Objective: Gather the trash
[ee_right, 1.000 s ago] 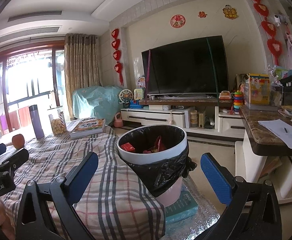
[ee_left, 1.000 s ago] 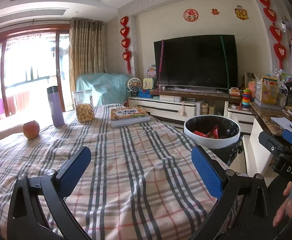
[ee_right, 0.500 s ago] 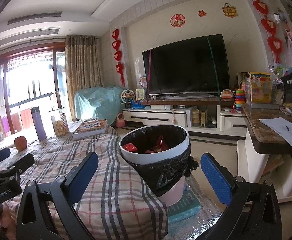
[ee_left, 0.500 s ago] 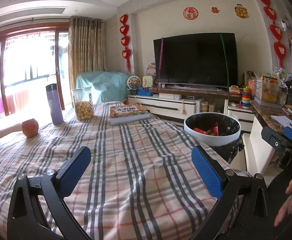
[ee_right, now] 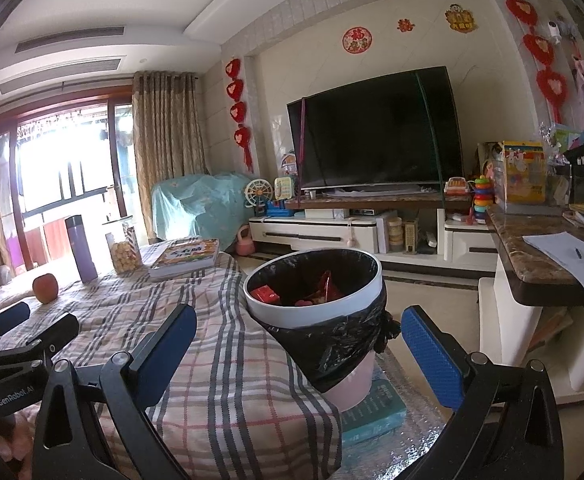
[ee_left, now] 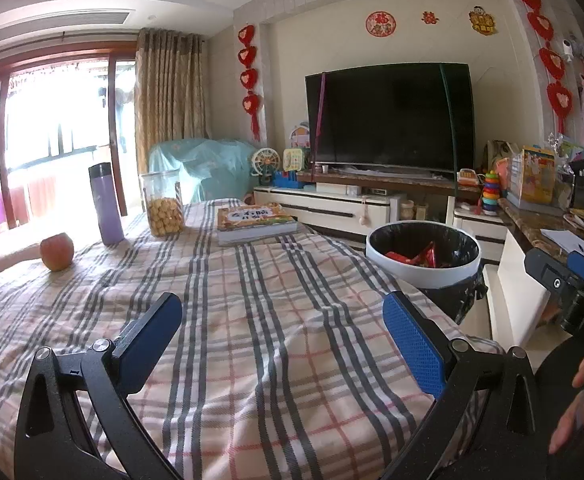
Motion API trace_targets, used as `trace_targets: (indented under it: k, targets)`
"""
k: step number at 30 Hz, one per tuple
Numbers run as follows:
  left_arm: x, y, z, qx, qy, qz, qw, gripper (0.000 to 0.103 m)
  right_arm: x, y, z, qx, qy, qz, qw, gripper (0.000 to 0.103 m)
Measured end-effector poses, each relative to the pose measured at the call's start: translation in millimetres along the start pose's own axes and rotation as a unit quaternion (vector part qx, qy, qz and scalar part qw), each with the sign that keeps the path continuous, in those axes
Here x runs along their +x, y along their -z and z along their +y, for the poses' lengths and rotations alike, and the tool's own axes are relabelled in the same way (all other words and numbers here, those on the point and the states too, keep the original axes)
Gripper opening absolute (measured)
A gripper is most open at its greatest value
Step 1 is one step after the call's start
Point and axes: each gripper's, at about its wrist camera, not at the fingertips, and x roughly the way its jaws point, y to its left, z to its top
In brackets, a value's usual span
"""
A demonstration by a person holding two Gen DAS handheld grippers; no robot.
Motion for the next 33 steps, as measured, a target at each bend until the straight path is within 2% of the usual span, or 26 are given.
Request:
trace_targets:
  k: [17,33]
  targets:
    - [3.9,1.0,0.9,-0.003,0.008,0.006,0.9999,0.103,-1.7,-5.3,2.0,0.013,-0.013,0.006,1.0,0.103]
    - [20.6,-4.1,20.1,-0.017,0.022,0.041,0.9988,0.103,23.0,-10.3,4.2,0.032,-0.023,0.067,0.997,0.103]
